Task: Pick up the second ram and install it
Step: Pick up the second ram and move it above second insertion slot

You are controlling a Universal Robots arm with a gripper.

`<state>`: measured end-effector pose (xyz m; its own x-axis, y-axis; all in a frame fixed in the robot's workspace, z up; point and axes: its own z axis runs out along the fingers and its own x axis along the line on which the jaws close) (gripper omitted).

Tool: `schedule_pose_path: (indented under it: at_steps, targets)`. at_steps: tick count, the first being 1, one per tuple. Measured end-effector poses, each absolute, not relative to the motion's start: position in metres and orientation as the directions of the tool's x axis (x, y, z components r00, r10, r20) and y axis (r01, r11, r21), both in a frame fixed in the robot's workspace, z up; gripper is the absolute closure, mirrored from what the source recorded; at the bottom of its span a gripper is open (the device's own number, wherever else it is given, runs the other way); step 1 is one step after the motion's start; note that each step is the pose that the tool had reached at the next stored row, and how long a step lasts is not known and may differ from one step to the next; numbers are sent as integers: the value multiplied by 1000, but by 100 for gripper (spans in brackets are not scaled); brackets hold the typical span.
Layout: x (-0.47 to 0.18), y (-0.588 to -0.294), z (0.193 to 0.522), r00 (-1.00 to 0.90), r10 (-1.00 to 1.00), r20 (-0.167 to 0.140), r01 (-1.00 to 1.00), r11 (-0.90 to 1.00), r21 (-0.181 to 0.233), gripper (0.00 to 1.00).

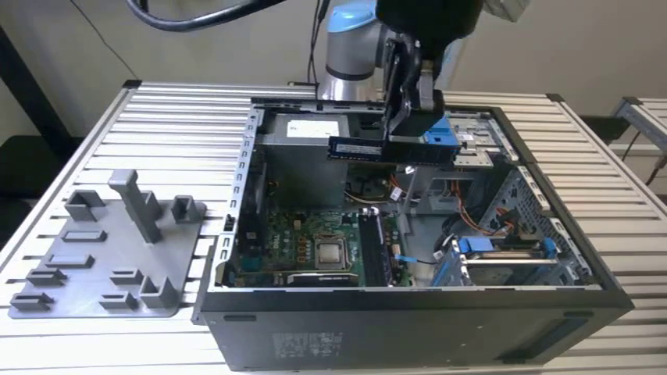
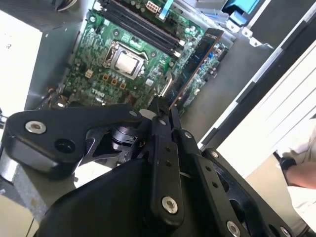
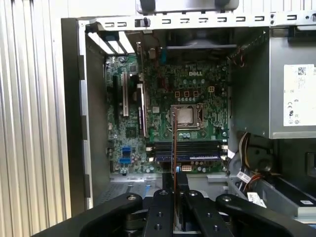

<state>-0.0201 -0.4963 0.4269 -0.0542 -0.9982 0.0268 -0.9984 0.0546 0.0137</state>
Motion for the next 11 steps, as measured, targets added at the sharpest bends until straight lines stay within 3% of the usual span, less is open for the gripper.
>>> schedule_pose_path:
  at_steps: [11]
  targets:
    - [-4, -496, 427, -19, -999, 27, -1000, 19, 14, 85]
